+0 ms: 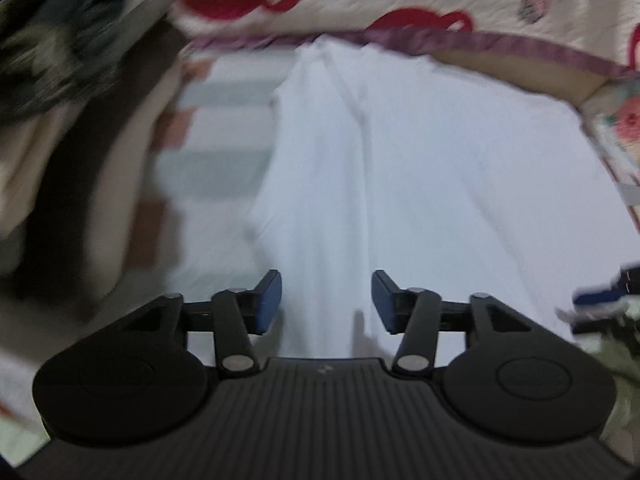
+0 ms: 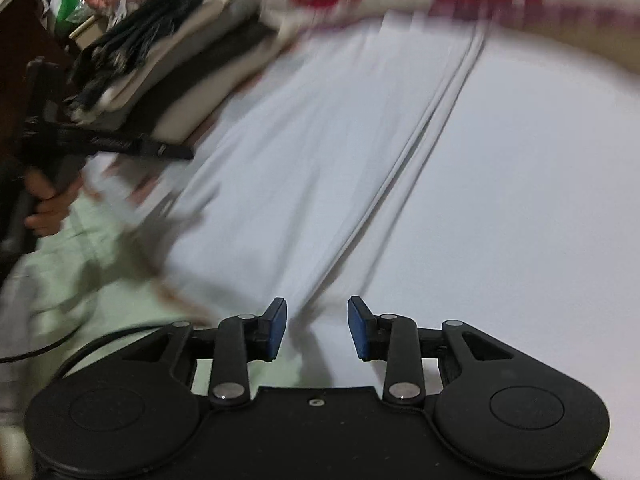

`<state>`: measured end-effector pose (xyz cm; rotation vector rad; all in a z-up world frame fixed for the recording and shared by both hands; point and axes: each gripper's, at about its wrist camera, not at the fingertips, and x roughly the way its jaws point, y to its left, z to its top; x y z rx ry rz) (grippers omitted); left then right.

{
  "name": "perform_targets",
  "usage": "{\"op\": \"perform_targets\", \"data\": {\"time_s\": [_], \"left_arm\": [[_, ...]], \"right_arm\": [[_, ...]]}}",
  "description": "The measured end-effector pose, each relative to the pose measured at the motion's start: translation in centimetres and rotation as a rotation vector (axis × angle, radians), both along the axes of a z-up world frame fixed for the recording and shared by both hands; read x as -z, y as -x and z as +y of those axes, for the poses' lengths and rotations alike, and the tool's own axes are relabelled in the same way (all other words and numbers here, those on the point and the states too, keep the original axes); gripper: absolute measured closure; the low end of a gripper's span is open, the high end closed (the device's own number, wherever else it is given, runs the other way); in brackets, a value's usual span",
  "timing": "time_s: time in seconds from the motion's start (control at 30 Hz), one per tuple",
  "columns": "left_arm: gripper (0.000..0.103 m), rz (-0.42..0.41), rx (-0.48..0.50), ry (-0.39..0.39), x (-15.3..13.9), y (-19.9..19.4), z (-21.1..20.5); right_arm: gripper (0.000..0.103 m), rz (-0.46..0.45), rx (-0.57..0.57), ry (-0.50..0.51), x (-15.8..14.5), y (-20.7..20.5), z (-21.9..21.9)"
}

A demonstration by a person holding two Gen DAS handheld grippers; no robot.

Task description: Fold clothes

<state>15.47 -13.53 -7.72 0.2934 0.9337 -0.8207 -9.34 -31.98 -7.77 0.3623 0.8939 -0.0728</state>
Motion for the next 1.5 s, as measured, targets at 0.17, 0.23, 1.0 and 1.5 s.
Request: {"op": "perform_targets", "data": {"time_s": [0.17,0.23,1.0,1.5], "left_arm": [[0.050,-0.084,-0.010,0.002,2.0,-3.0,-1.8],[0.050,-0.080,-0.073,-0.030,2.7,-4.6,-2.2],[0.097,-0.025,-0.287,-0.062,3.3,-4.9,-0.6],[0.061,-0.149,-0.034,0.074,3.5,-13.8,-12.7]], "right_arm": [[0.063,-0.060,-0.146,0.242,0.5,-5.3,-1.1],[0.059,-0.096,-0.225,0.333,0.8,-7.8,-0.8],[0.041,-0.150,-0.125,0.334,4.6,-13.8,-6.3],[0.041,-0.136,0.009,0.271,5.0,-23.3,-16.2]]}}
